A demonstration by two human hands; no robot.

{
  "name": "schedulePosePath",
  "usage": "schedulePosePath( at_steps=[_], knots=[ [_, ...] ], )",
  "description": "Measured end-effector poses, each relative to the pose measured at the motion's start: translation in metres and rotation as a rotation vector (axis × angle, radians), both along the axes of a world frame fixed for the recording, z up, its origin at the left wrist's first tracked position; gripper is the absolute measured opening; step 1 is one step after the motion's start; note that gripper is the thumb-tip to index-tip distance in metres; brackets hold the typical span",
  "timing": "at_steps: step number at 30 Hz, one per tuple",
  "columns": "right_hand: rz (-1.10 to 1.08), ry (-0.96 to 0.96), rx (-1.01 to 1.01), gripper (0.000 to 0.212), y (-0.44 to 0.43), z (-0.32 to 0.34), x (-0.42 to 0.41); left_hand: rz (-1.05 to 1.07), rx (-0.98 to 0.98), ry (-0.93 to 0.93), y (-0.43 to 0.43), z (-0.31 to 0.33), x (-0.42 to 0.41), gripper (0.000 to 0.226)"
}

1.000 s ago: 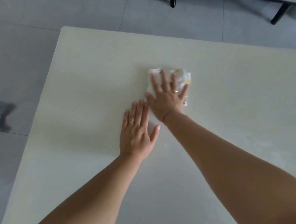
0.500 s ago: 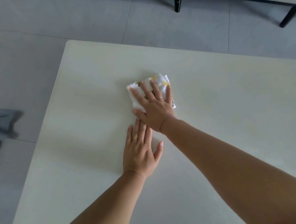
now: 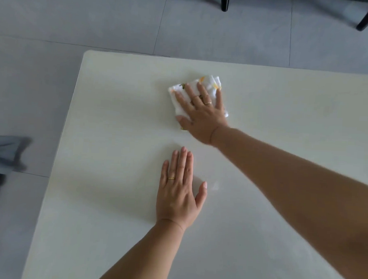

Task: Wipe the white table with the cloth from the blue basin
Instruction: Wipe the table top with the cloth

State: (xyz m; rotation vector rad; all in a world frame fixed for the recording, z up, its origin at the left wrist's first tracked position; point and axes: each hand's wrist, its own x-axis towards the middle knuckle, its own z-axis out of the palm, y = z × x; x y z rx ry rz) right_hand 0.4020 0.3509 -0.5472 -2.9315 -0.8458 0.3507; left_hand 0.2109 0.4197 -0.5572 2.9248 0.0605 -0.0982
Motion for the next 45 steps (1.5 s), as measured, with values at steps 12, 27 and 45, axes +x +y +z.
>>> schedulePosePath(
  at_steps=[12, 27, 45],
  knots=[
    [-0.065, 0.029, 0.022, 0.063, 0.024, -0.001, 0.041, -0.003, 0.002, 0.000, 0.000, 0.000, 0.000, 0.074],
    [-0.046, -0.013, 0.007, 0.064, -0.043, -0.002, 0.051, -0.012, 0.020, -0.007, 0.001, -0.002, 0.000, 0.074],
    [-0.613, 0.005, 0.017, 0.066, -0.154, -0.006, 0.052, -0.015, 0.067, -0.001, 0.000, -0.002, 0.000, 0.075]
  ],
)
